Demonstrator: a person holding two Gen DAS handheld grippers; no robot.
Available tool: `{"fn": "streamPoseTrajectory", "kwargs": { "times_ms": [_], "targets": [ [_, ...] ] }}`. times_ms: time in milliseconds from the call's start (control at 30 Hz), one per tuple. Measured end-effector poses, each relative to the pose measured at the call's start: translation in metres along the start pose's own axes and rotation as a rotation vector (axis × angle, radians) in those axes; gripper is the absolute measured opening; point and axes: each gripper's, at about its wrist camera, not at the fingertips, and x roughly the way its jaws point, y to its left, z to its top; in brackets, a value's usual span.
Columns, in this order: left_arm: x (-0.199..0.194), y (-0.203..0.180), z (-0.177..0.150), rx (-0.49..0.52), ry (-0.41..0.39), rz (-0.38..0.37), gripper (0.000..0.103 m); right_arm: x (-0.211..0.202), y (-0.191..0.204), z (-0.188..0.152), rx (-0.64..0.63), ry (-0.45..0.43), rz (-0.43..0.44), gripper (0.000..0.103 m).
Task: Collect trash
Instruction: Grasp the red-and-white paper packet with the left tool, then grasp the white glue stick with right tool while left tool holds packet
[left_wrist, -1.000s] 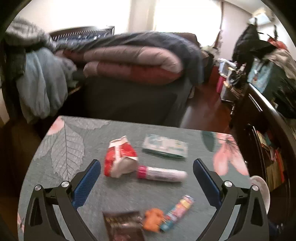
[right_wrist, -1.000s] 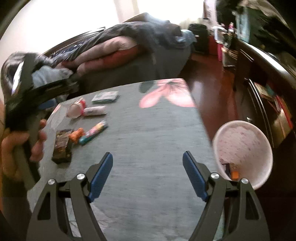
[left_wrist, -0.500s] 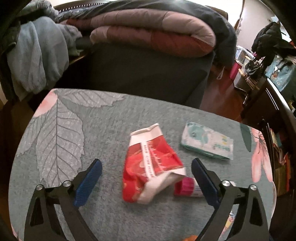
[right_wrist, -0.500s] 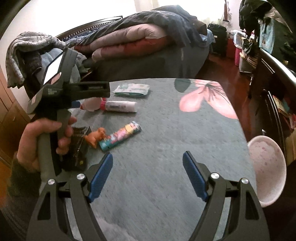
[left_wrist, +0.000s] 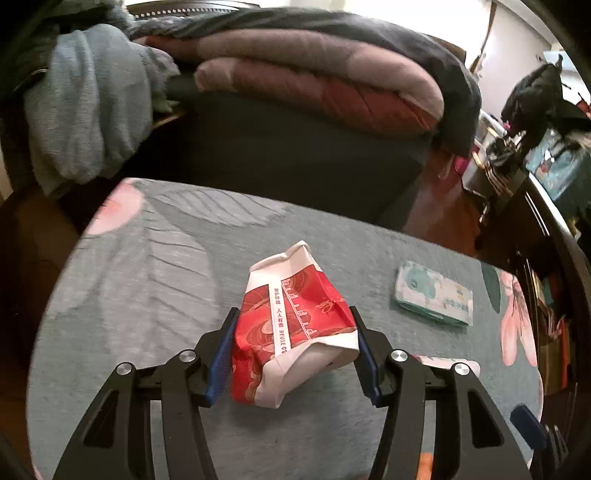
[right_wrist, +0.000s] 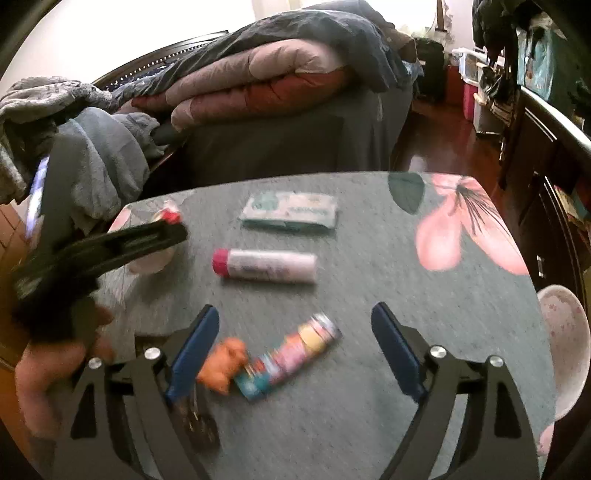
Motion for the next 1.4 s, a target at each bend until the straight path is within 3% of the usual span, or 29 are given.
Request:
{"fn": "streamPoseTrajectory", "kwargs": {
  "times_ms": [267,400,700,867,967,1033,1133,1200,1267,1333,1400],
  "targets": [
    [-0.031,0.032,0.005,-0.023,-0.06,0.015,0.057,0.042,0.032,0.019,0.006,0.045,-0.039,0.089],
    [-0.038,0.038,0.006,-0.02,-0.075,0.018,0.057,0.061,0.04,0.026,0.014,0.057,-0.084,0.094],
    [-0.037,0.041,0.005,-0.022,-0.075,0.008,0.057,0.087,0.053,0.035,-0.046,0.067,-0.214,0.094],
    [-0.036,0.04,0.004,-0.017,-0.069,0.008,0.057,0.092,0.043,0.035,-0.049,0.074,-0.197,0.093],
    [-0.036,0.04,0.004,-0.015,-0.069,0.009,0.057,0.09,0.041,0.035,-0.054,0.072,-0.152,0.076],
    [-0.038,0.038,0.003,-0.012,-0.071,0.009,0.057,0.087,0.041,0.036,-0.067,0.071,-0.142,0.053],
    [-0.041,0.035,0.0,-0.008,-0.074,0.008,0.057,0.082,0.041,0.036,-0.086,0.081,-0.114,0.043],
    [-0.043,0.034,-0.001,-0.004,-0.076,0.008,0.057,0.077,0.037,0.033,-0.08,0.085,-0.087,0.044],
    [-0.045,0.033,-0.002,-0.003,-0.078,0.006,0.057,0.07,0.032,0.029,-0.072,0.082,-0.071,0.05],
    [-0.047,0.033,-0.002,-0.004,-0.081,0.004,0.057,0.06,0.023,0.025,-0.043,0.067,-0.057,0.07],
    [-0.048,0.033,-0.003,-0.007,-0.084,0.0,0.057,0.05,0.014,0.022,0.001,0.049,-0.036,0.074]
  ]
}}
